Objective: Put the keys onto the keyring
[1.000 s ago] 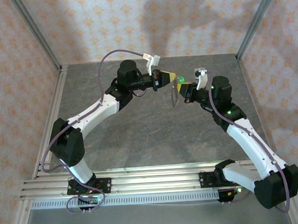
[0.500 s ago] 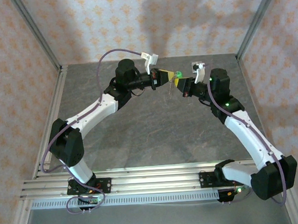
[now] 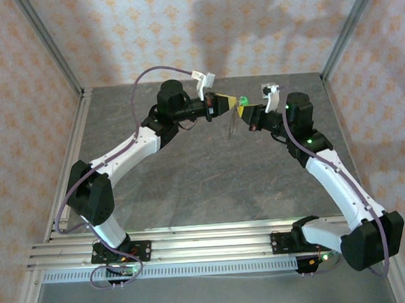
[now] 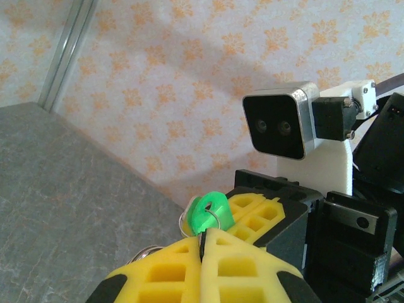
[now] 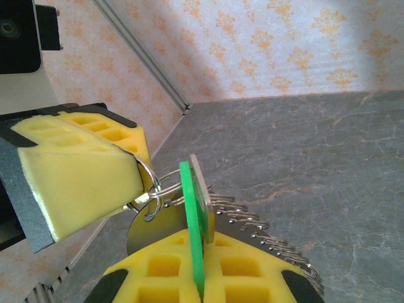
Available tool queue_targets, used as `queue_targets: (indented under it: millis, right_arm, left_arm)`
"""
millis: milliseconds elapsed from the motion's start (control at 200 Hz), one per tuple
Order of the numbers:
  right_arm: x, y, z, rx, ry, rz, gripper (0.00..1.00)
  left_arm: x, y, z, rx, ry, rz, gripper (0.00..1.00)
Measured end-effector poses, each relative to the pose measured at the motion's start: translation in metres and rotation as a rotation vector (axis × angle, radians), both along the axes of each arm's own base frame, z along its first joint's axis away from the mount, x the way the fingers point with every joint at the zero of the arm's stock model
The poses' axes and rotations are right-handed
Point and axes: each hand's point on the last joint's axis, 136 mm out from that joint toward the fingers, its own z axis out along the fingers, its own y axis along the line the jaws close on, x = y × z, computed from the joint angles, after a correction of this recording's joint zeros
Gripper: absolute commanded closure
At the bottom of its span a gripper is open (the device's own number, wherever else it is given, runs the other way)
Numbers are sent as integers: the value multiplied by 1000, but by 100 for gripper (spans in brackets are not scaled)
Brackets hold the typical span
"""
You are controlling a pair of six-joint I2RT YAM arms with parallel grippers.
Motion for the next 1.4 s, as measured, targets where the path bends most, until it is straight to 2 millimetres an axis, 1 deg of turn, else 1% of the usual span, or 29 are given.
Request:
queue_targets:
  millis: [140, 335, 646, 831, 1051, 1306, 1341, 1401]
  right_arm:
    - [-3, -4, 0, 5, 6, -2, 100]
    - [-5, -2, 0, 19, 17, 14, 100]
    - [0, 8, -6, 8, 37, 28, 100]
    - [2, 7, -7, -1, 33, 13, 100]
    - [7, 1, -2, -14, 32, -33, 100]
    - [7, 2, 1, -2, 54, -33, 100]
    - [6, 2, 1, -2, 56, -33, 100]
    - [6, 1, 0, -3, 63, -34, 100]
  left_arm:
    - [-3, -3, 1, 0, -6, -8, 100]
    - [-3, -3, 1, 0, -5, -5, 100]
    - [2, 0, -1, 4, 2, 11, 100]
    - [3, 2, -2, 7, 6, 14, 100]
    - [4, 2, -2, 8, 6, 21, 100]
    - [4, 1, -2, 9, 4, 25, 100]
    - [4, 1, -2, 10, 2, 27, 95]
    - [5, 1, -2, 12, -5, 36, 81]
